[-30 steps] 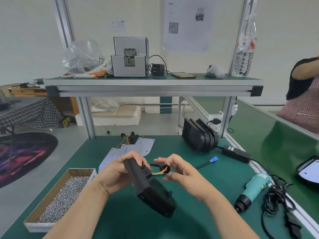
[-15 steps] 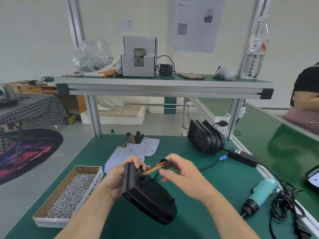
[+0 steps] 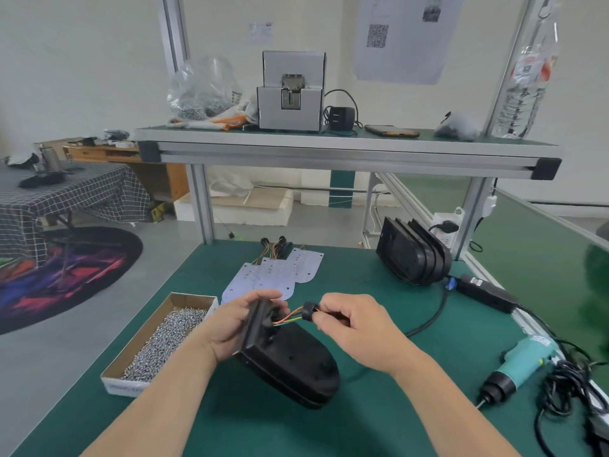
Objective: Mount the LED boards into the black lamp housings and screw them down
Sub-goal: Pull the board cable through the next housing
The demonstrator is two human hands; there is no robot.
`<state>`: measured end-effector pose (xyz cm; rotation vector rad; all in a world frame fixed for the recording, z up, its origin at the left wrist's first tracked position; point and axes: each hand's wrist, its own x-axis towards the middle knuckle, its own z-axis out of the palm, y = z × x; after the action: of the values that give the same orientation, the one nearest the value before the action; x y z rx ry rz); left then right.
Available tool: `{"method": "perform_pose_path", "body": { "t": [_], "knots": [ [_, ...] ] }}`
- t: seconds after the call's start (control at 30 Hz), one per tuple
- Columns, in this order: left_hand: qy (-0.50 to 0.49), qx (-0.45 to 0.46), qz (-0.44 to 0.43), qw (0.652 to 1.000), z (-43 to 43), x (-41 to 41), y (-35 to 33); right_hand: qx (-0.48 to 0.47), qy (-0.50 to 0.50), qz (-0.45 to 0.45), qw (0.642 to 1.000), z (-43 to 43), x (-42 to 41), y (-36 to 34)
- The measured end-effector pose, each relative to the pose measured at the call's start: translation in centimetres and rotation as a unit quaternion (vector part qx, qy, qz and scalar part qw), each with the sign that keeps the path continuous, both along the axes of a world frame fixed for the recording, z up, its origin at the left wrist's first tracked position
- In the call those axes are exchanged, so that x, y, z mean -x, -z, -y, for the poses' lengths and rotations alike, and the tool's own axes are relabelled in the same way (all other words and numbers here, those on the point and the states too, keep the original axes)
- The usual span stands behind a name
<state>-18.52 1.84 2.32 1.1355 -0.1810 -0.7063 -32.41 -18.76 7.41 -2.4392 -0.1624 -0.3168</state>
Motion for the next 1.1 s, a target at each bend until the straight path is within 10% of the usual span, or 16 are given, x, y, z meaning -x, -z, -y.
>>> {"method": "perform_pose_path", "body": {
  "t": [0.2, 0.37, 0.5, 0.67, 0.97, 1.1],
  "knots": [
    [-0.063, -0.178, 0.38, 0.905, -2.5, 2.0, -5.7, 0.092, 0.056, 0.007, 0.994, -1.7, -1.3, -0.6],
    [0.087, -0.368, 0.653, 0.656, 1.1, 5.6, -6.7, 0.12, 0.054, -0.031, 0.991, -2.8, -2.1, -1.6],
    [0.006, -0.443, 0.688, 0.575, 2.7, 5.0, -5.0, 0.114, 0.039, -0.028, 0.992, -3.1, -1.9, -1.9],
    [-0.032, -0.439, 0.677, 0.59, 2.7, 4.5, -1.9, 0.15, 0.098, 0.063, 0.982, -4.1, -1.1, -1.4],
    [0.03, -0.387, 0.49, 0.78, 1.9, 4.8, -1.1, 0.168, 0.125, 0.141, 0.968, -4.1, 0.2, -2.7],
    [0.001, -0.365, 0.484, 0.795, 2.5, 4.8, -2.4, 0.107, 0.156, 0.137, 0.972, -3.0, 0.7, -2.9]
  ]
}}
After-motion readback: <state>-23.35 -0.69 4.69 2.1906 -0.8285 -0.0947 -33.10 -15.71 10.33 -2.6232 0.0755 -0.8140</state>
